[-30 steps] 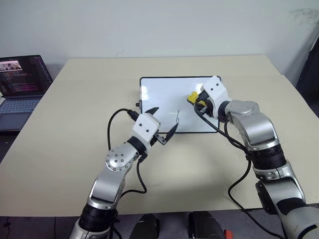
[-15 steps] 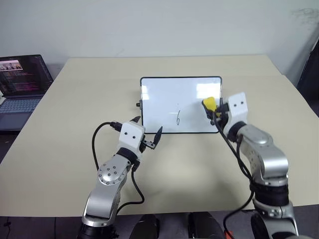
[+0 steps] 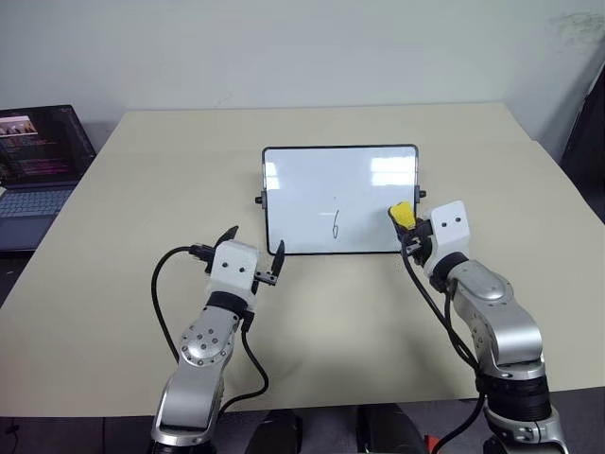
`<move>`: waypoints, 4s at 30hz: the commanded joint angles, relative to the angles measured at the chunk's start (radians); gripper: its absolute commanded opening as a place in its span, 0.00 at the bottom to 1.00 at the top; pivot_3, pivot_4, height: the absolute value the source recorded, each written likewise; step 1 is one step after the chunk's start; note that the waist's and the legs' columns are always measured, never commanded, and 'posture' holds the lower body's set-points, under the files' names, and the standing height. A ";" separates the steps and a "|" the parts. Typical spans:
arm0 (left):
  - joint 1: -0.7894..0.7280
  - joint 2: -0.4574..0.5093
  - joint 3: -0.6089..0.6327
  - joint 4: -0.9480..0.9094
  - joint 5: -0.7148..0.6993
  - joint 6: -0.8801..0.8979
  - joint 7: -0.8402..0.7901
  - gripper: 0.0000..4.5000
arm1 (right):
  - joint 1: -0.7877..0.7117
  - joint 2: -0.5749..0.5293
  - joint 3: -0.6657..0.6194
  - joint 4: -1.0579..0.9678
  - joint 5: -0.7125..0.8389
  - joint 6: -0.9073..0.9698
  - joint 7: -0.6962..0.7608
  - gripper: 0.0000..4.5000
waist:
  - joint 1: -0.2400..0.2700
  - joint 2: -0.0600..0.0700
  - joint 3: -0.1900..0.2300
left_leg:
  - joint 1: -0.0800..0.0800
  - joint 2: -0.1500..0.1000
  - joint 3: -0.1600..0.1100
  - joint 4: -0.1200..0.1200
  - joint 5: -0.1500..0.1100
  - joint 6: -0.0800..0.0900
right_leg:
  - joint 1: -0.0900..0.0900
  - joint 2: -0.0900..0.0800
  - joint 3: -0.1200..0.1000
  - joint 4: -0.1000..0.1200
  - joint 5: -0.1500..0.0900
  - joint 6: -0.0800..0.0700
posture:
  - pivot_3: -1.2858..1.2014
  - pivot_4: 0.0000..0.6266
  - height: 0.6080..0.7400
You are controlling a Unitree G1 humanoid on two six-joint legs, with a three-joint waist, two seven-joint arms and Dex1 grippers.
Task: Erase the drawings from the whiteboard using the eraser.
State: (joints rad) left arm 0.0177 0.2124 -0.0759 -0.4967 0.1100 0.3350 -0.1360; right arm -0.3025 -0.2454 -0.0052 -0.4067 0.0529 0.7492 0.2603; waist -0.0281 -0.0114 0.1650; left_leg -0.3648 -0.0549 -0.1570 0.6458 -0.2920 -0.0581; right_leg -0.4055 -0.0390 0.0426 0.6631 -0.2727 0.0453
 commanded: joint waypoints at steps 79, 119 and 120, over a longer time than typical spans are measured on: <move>-0.139 0.177 0.008 0.054 -0.314 0.141 -0.345 1.00 | -0.310 -0.195 0.433 0.597 -0.284 -0.298 0.408 0.25 | -0.002 -0.003 -0.005 | 0.008 0.000 0.000 0.001 0.004 0.004 | 0.008 0.001 -0.002 0.002 0.005 -0.002 | 0.52 0.24 1.00; -0.163 0.170 -0.001 0.042 -0.317 0.158 -0.329 1.00 | -0.368 -0.121 0.447 0.579 -0.298 -0.263 0.462 0.25 | -0.003 -0.003 -0.005 | 0.003 0.000 -0.002 0.000 0.005 0.002 | 0.002 0.000 -0.002 0.002 0.005 -0.002 | 0.52 0.24 1.00; -0.163 0.172 -0.001 0.044 -0.317 0.156 -0.331 1.00 | -0.365 -0.124 0.446 0.572 -0.298 -0.260 0.463 0.25 | -0.003 -0.003 -0.005 | 0.003 0.000 -0.002 0.000 0.005 0.002 | 0.002 0.000 -0.002 0.002 0.005 -0.002 | 0.52 0.24 1.00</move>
State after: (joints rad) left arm -0.1326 0.3859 -0.0818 -0.4240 -0.1999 0.4993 -0.4680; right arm -0.6804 -0.3505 0.4350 0.1704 -0.2250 0.4633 0.7190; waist -0.0309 -0.0143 0.1603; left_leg -0.3619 -0.0545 -0.1586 0.6458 -0.2868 -0.0562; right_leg -0.4035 -0.0386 0.0409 0.6651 -0.2680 0.0429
